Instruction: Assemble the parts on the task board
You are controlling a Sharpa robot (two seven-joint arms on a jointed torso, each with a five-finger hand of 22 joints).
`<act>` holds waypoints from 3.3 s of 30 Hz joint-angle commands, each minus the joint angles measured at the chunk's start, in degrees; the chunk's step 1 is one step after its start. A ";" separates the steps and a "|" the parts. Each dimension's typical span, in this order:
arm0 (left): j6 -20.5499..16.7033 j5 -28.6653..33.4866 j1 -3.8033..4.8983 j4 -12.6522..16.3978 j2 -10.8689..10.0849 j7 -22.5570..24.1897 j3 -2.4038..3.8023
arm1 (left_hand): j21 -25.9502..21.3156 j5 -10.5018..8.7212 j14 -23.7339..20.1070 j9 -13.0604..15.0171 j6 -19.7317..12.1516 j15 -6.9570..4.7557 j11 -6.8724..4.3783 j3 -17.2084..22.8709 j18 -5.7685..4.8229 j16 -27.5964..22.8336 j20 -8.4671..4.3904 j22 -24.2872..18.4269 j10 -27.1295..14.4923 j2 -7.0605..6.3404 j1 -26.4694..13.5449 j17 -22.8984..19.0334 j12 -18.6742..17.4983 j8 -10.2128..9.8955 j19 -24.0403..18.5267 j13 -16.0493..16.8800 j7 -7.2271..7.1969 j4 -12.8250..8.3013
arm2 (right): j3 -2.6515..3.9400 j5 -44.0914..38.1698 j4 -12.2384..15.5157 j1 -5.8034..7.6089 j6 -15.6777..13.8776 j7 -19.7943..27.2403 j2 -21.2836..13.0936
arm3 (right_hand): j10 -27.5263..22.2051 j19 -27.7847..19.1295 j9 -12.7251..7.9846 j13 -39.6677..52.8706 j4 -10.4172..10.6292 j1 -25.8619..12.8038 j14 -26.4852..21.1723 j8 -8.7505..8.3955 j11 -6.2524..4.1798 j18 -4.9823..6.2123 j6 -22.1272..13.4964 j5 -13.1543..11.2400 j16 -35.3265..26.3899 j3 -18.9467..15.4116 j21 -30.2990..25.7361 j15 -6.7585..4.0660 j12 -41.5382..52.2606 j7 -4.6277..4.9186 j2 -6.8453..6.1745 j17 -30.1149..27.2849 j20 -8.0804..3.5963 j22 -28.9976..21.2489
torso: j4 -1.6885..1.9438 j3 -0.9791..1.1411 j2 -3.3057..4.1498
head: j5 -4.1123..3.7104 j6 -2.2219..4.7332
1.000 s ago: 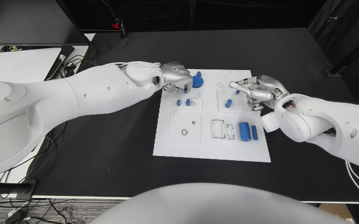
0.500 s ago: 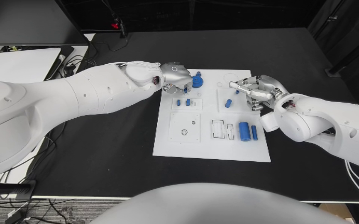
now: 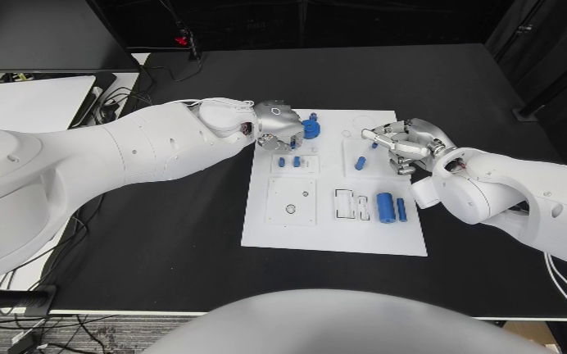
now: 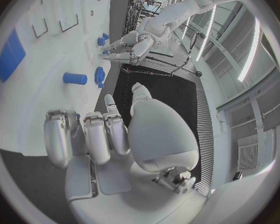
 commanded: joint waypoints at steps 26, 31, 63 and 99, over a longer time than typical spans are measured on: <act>0.72 -0.21 -0.03 -0.33 0.15 -2.99 -0.06 | -1.17 0.05 6.03 -1.73 -11.27 1.73 2.02 -0.10 0.05 0.05 0.34 14.50 -6.51 -3.14 -3.49 15.10 -2.41 -2.17 4.61 0.07 -2.66 -0.22 | 0.03 -0.11 0.17 0.07 0.46 0.08 0.00 | 5.97 1.88 0.04 15.08 -0.05 0.15 6.05 0.49 0.27 1.05 -0.27 0.33 0.14 -0.40 -0.23 0.21 0.14 0.70 0.54 15.10 0.17 13.13 | 0.02 -0.01 -0.01 | -0.01 -0.01; -2.58 -0.21 -0.03 -0.57 0.06 -4.99 -0.06 | -2.34 0.14 6.03 -1.58 -16.12 1.86 2.22 -1.58 0.42 0.05 0.49 14.01 -7.93 -3.55 -3.45 15.10 -1.51 -1.65 3.40 0.21 -4.44 -0.35 | 0.03 -0.11 0.12 0.07 0.58 0.04 0.06 | 5.97 1.88 0.04 15.08 -0.05 0.15 6.05 0.49 0.27 1.05 -0.27 0.33 0.14 -0.40 -0.23 0.21 0.14 0.70 0.54 15.10 0.17 13.13 | 0.03 -0.01 -0.03 | -0.10 -0.01; -14.81 40.85 2.47 12.27 -15.57 3.94 -0.07 | -67.22 9.17 -28.50 -0.62 -18.97 4.43 3.63 -9.76 8.95 -61.82 2.91 -18.47 -10.40 -5.62 -12.11 -51.68 3.26 13.51 -37.64 0.24 3.20 -0.22 | 0.20 -8.51 3.55 5.38 -1.13 1.39 -5.09 | -17.22 2.43 1.60 -7.22 -0.15 2.83 6.05 6.06 -2.07 0.92 2.24 -0.42 0.14 -1.62 0.17 -1.80 -20.26 -1.46 1.45 15.10 -1.73 13.31 | 0.97 0.23 -0.04 | -0.25 0.90; -13.71 98.14 0.25 23.34 -16.58 29.72 -0.10 | -86.08 7.03 -60.57 -0.84 -30.55 12.40 9.12 -23.76 6.01 -64.65 8.48 -38.56 -29.63 0.04 -29.89 -61.01 12.16 17.08 -58.05 0.99 8.55 0.35 | 0.06 -65.00 -7.96 5.25 3.11 -6.47 1.37 | -31.64 2.47 -0.85 -64.76 0.57 18.79 6.05 -3.76 -2.11 1.17 8.27 -18.93 0.14 2.83 -1.09 -2.85 -74.01 -4.57 0.05 15.10 -2.96 12.52 | 0.74 0.25 -0.04 | -5.41 1.91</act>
